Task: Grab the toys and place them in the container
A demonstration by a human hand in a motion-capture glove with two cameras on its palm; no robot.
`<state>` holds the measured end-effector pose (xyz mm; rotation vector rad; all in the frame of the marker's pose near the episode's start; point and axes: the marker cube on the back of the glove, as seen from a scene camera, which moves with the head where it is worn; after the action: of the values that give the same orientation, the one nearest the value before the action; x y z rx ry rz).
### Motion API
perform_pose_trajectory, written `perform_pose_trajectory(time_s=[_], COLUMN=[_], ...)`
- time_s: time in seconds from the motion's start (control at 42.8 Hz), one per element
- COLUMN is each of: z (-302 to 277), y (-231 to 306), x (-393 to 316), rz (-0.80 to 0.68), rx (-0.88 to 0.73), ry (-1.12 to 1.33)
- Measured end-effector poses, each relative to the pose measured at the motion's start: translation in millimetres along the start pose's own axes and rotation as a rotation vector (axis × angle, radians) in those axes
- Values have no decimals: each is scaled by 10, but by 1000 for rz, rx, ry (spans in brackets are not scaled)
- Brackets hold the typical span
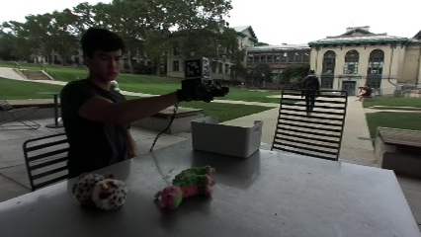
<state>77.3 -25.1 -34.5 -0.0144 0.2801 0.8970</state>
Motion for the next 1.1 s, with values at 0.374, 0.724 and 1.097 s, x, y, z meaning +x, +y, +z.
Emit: perform_pose_trajectory(time_s=[0.374, 0.724, 1.097], z=[609, 1509, 2258], y=[5, 214, 363], x=[1520, 2107, 2256], rz=[153, 266, 332], rx=[-42, -253, -397], ry=[36, 14, -16])
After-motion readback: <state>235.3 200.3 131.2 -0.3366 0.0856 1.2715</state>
